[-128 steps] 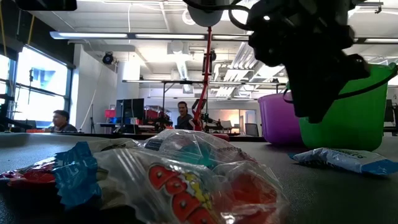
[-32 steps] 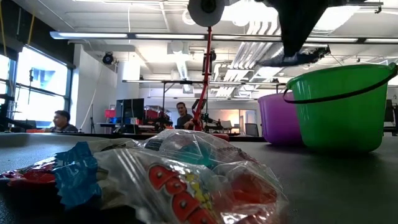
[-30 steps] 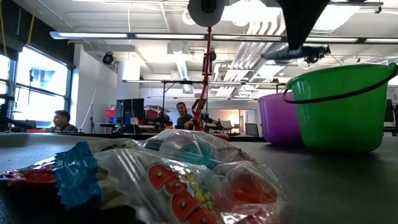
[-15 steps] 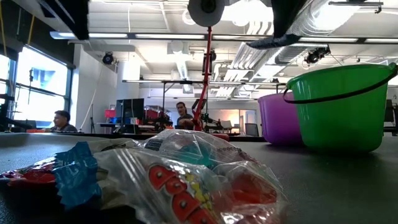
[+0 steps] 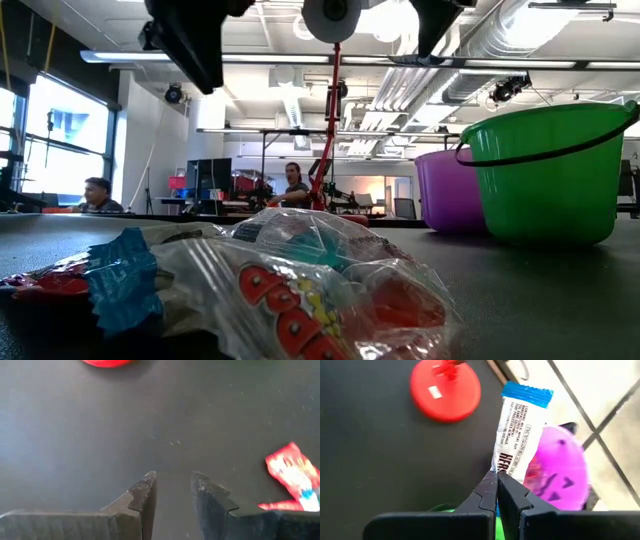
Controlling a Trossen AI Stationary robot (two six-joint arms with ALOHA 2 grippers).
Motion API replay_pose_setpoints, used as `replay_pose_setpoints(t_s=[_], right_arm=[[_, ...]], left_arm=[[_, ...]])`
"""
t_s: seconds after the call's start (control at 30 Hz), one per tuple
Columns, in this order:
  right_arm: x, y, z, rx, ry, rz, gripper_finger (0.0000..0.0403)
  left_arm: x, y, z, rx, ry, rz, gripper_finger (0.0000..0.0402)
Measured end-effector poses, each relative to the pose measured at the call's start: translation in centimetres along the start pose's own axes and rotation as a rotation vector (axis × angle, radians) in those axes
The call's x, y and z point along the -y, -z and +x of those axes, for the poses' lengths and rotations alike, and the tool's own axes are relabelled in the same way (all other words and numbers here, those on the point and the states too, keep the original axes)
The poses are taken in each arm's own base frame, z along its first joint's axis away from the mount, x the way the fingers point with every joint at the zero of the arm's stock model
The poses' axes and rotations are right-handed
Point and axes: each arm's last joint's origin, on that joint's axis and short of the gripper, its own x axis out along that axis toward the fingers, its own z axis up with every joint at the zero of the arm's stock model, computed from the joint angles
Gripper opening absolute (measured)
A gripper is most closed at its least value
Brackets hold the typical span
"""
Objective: Organize candy in baskets
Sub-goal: Put the white chocolate bar into the green bucket
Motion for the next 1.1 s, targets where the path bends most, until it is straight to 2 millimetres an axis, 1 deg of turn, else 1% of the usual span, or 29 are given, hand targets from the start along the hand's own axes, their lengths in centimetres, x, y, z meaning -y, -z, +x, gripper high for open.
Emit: replay_pose_setpoints(t_s=[0.07, 0.17, 0.33, 0.43, 0.53, 0.7, 0.77, 0.9, 0.97, 1.1], right_arm=[[1.4, -0.4, 0.1, 0.000, 0.012, 0.014, 0.0000], [2.8, -0.8, 0.4, -0.003, 0.029, 0.007, 0.0000], [4.7, -1.4, 1.1, 0.007, 0.116, -0.006, 0.0000], [5.6, -1.8, 1.6, -0.005, 0.138, 0.000, 0.0000], [6.3, -2.0, 2.0, -0.018, 0.150, -0.006, 0.0000], [7.4, -2.3, 2.5, -0.024, 0.190, -0.003, 0.0000], [7.8, -2.4, 2.8, -0.030, 0.196, 0.023, 0.0000], [8.8, -2.6, 3.3, -0.046, 0.195, 0.117, 0.0000], [9.0, -2.7, 3.5, -0.058, 0.175, 0.168, 0.0000], [9.1, -2.7, 3.6, -0.069, 0.145, 0.264, 0.0000]], left_arm=[[-0.7, -0.8, 0.2, 0.003, -0.013, -0.029, 0.0108], [-1.8, -1.9, 0.7, 0.005, -0.036, -0.077, 0.0108], [-3.5, -3.5, 1.4, 0.006, -0.073, -0.110, 0.0108], [-4.5, -4.2, 1.7, 0.011, -0.094, -0.125, 0.0108], [-5.6, -4.9, 1.8, 0.034, -0.147, -0.134, 0.0108], [-8.4, -5.6, 1.7, 0.065, -0.332, -0.156, 0.0108], [-9.5, -6.1, 1.6, 0.078, -0.371, -0.165, 0.0108], [-11.6, -7.3, 1.5, 0.092, -0.378, -0.151, 0.0108], [-12.6, -7.9, 1.5, 0.082, -0.359, -0.128, 0.0108], [-14.1, -9.0, 1.5, 0.087, -0.292, -0.053, 0.0108]])
